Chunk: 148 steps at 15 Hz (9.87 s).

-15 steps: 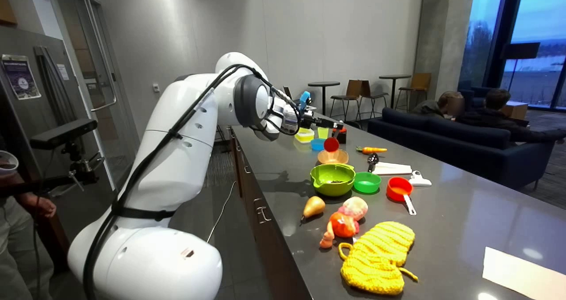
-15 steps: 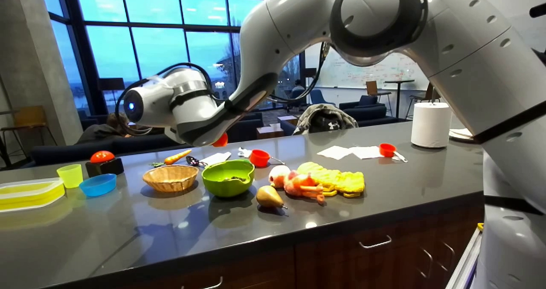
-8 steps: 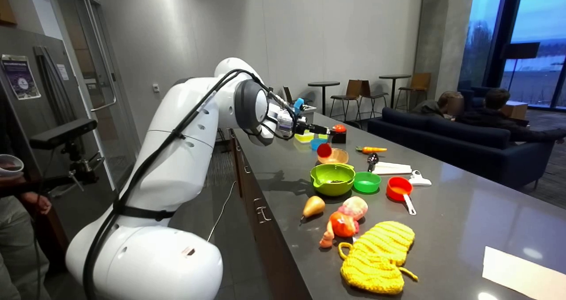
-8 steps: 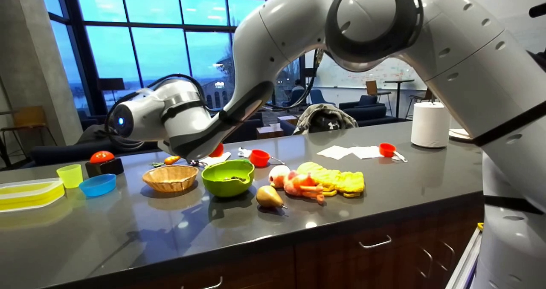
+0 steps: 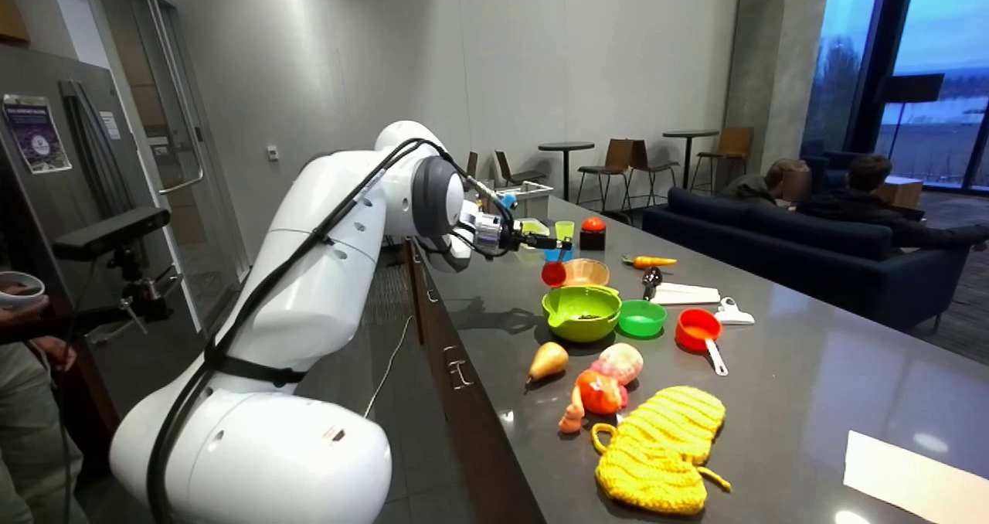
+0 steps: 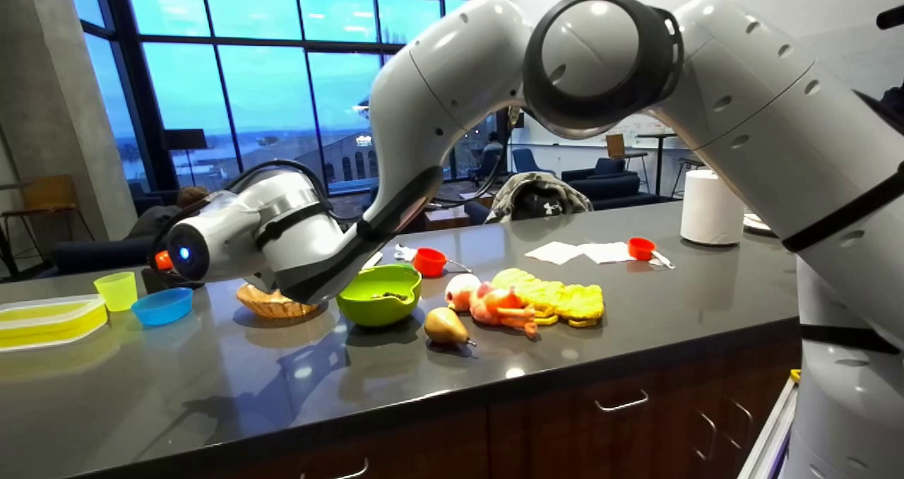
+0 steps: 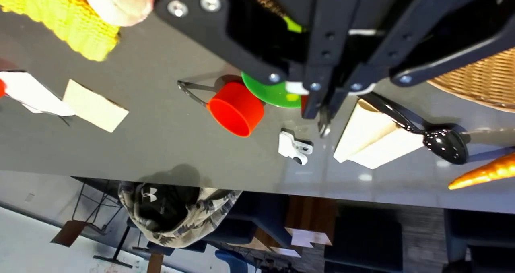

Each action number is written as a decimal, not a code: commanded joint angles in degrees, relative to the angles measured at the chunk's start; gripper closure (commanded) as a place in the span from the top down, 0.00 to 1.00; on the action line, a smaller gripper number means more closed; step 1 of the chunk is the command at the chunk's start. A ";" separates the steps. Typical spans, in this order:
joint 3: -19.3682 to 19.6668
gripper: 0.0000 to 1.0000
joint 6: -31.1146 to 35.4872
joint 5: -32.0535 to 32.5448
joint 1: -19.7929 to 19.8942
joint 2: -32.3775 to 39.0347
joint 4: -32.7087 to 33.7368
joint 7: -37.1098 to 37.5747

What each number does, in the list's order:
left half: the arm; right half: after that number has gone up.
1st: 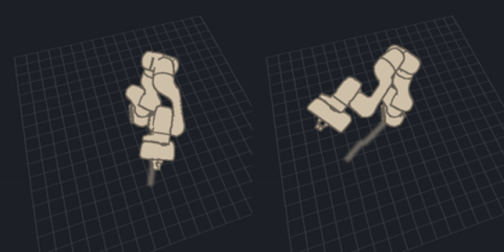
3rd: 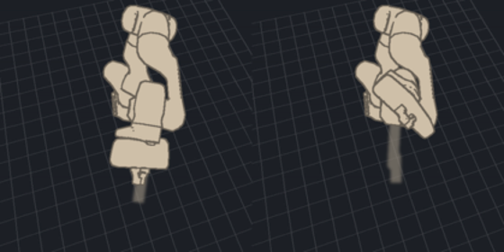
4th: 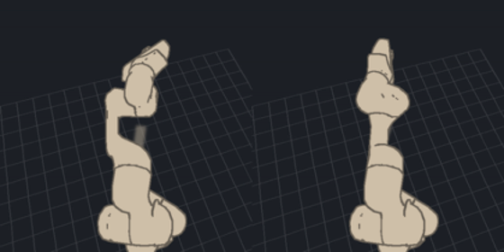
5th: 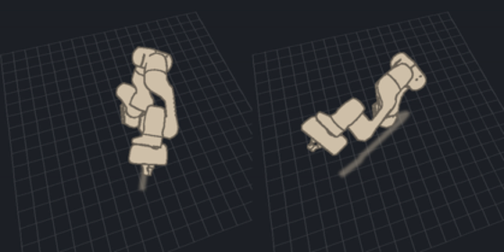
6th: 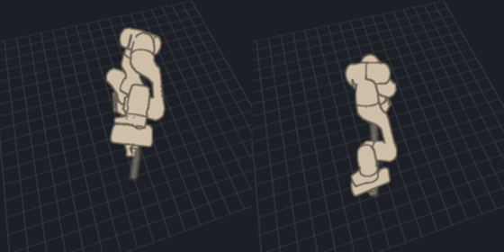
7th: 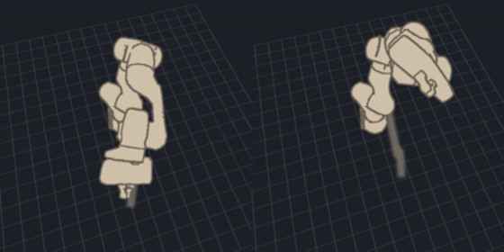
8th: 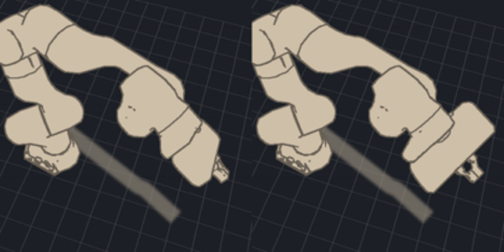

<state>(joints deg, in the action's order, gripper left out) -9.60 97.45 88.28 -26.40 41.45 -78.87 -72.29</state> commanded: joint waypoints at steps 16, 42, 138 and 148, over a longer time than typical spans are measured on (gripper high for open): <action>0.78 0.01 -9.57 3.65 0.73 -0.11 2.77 1.42; 2.34 0.01 2.10 -9.23 8.92 2.75 -0.87 18.27; 1.90 0.01 13.77 27.18 9.11 -17.22 -27.39 -52.22; 2.98 0.01 4.06 27.92 12.15 -25.86 -32.69 -49.02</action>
<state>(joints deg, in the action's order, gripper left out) -7.09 102.33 116.60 -15.71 22.50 -105.52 -122.16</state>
